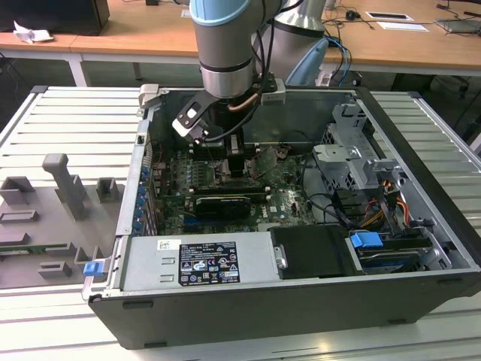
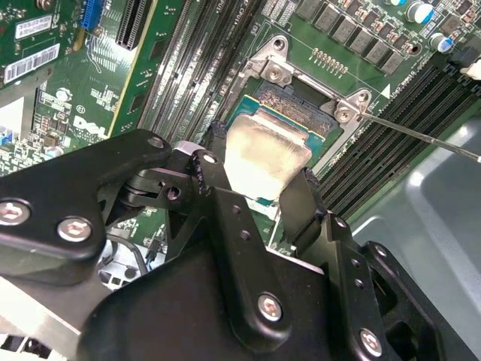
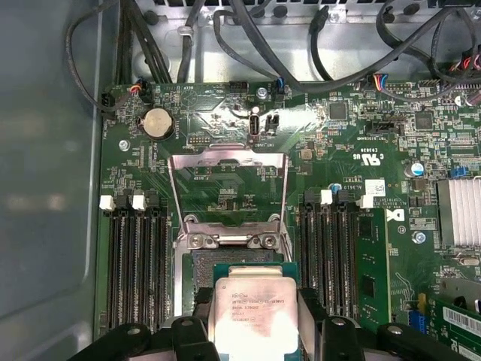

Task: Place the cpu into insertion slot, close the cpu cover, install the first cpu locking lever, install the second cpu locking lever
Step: 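Place the cpu into insertion slot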

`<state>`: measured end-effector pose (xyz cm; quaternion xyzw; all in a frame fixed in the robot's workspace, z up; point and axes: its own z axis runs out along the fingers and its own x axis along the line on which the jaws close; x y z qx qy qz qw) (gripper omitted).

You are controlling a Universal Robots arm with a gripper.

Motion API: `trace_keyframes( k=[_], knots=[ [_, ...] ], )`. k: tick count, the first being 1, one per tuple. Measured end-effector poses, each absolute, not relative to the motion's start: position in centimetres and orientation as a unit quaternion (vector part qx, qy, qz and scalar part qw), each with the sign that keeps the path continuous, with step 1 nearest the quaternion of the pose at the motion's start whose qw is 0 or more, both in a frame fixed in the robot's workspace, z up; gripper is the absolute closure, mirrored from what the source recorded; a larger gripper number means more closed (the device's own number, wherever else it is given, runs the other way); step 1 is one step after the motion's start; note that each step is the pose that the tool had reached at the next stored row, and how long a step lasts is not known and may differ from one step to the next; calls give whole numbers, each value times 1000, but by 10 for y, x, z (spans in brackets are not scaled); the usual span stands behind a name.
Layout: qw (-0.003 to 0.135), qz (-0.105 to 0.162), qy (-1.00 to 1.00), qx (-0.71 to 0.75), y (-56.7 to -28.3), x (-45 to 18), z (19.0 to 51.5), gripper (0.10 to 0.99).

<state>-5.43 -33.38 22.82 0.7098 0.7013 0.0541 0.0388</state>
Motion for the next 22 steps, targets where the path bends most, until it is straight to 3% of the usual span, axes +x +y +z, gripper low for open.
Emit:
trace_keyframes(
  k=[22],
  knots=[
    [39, 54, 701, 710, -333, -57, 222, 557]
  ],
)
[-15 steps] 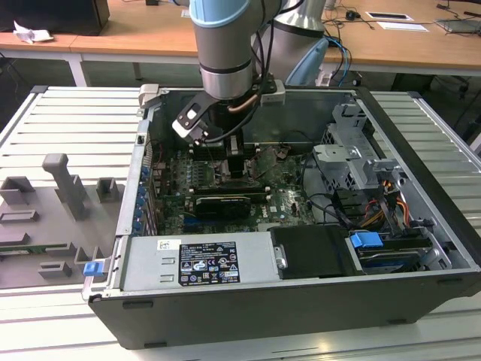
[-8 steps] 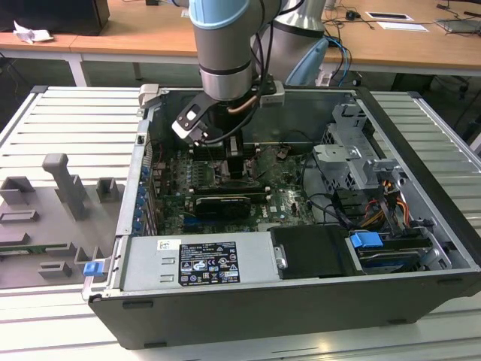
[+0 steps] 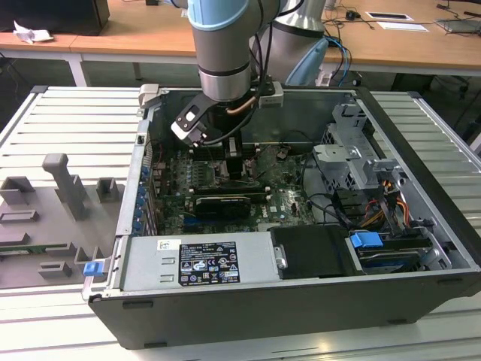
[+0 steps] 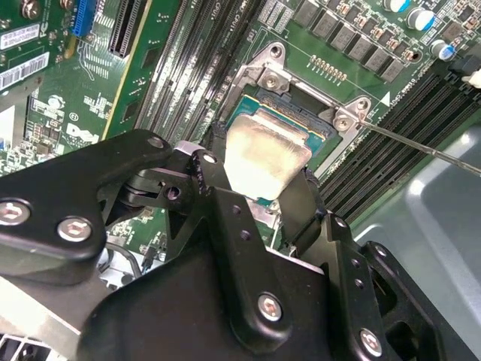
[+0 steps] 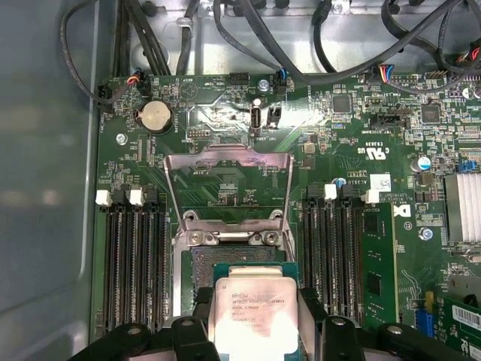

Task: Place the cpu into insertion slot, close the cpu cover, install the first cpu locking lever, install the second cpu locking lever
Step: 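Place the cpu into insertion slot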

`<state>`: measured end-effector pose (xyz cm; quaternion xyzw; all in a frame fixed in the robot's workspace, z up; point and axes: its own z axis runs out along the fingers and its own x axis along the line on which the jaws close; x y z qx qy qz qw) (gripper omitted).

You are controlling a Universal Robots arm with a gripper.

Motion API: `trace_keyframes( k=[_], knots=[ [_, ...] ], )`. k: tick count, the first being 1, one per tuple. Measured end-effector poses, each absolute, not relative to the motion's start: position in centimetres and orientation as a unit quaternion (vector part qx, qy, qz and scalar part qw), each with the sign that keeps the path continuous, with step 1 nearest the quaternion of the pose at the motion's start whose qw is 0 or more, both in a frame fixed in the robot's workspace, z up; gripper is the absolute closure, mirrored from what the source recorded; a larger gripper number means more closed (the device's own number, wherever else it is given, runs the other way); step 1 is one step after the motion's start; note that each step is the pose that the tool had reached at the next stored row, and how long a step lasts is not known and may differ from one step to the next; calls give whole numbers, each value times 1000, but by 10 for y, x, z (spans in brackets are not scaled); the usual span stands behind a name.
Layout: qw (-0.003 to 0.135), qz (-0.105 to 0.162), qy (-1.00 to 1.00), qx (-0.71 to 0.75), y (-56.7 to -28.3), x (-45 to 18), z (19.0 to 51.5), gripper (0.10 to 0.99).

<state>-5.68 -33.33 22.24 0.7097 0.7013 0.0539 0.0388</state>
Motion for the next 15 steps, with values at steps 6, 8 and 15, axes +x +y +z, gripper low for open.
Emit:
trace_keyframes(
  k=[6, 8, 15],
  knots=[
    [39, 54, 701, 710, -332, -57, 222, 557],
    [39, 54, 701, 710, -332, -57, 221, 557],
    [39, 54, 701, 710, -332, -57, 220, 557]
  ],
)
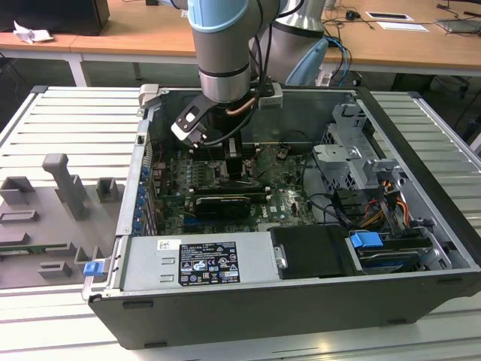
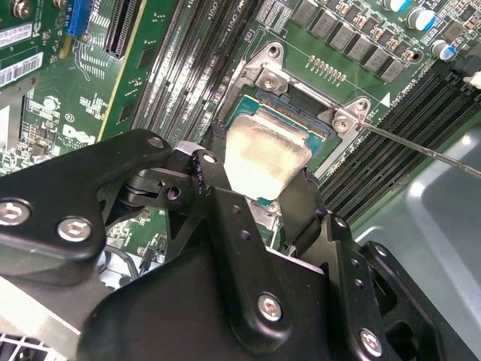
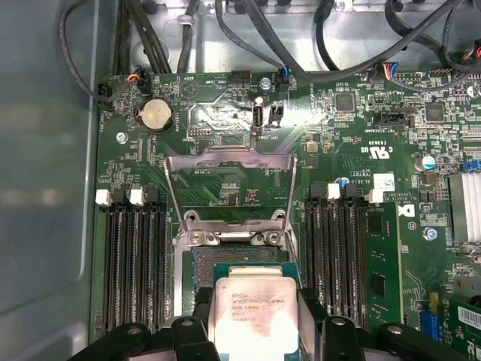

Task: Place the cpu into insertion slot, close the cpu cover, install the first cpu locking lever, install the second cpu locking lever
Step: 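Place the cpu into insertion slot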

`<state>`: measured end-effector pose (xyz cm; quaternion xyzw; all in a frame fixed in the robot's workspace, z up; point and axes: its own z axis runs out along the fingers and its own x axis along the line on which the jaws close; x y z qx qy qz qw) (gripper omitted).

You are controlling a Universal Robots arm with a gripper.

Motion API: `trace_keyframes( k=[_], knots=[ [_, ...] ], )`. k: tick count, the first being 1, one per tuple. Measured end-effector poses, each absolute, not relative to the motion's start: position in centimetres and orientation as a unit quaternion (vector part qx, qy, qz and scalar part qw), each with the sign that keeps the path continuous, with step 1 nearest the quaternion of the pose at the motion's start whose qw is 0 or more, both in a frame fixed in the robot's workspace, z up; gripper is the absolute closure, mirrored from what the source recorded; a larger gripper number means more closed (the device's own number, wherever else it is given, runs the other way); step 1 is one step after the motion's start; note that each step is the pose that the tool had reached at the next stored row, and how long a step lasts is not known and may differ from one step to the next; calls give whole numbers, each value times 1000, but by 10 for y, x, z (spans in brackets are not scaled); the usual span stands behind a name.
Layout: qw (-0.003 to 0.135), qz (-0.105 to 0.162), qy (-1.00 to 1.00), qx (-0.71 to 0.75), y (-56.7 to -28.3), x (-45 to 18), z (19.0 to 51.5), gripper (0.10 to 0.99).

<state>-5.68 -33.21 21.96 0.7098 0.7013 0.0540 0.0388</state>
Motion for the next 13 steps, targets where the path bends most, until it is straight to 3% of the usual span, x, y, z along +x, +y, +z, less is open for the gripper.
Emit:
trace_keyframes(
  k=[13],
  knots=[
    [39, 54, 701, 710, -332, -57, 216, 557]
  ],
)
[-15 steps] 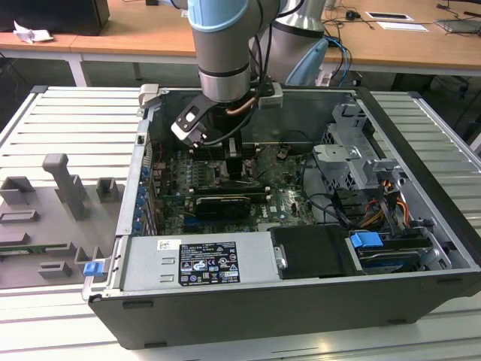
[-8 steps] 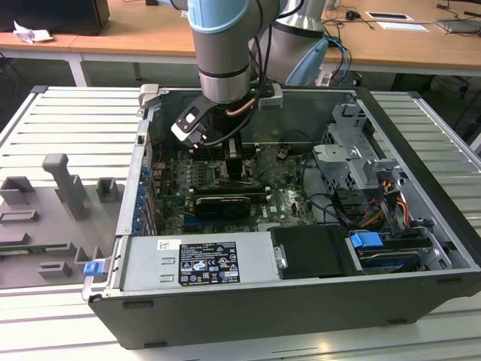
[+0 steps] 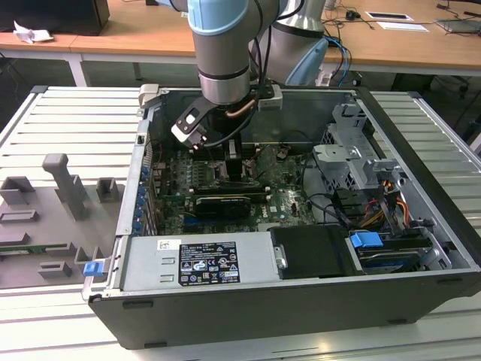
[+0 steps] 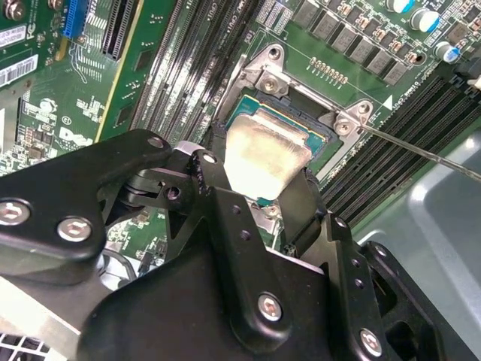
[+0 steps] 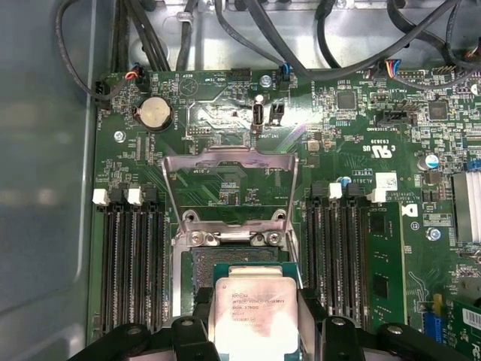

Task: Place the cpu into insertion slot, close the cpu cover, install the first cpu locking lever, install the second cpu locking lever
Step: 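Place the cpu into insertion slot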

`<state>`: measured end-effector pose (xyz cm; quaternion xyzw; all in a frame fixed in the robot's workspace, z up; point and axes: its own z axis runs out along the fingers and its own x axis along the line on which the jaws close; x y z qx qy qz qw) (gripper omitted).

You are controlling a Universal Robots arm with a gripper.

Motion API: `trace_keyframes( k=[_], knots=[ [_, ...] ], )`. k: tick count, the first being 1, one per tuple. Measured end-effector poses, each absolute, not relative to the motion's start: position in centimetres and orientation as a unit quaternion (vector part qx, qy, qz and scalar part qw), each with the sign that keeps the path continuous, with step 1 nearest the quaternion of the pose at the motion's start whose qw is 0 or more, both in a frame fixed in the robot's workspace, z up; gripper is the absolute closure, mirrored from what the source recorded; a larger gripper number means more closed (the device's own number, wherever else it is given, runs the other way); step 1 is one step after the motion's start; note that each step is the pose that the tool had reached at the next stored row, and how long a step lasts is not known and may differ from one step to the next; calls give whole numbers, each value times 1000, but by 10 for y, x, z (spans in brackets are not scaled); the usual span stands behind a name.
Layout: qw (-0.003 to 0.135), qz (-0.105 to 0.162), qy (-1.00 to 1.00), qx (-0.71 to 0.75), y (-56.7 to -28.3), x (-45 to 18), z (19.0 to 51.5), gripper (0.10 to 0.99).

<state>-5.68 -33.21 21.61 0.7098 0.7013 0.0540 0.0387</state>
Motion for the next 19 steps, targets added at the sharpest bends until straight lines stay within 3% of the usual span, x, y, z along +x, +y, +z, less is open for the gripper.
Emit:
trace_keyframes(
  k=[19],
  knots=[
    [38, 54, 701, 710, -327, -56, 214, 557]
  ],
)
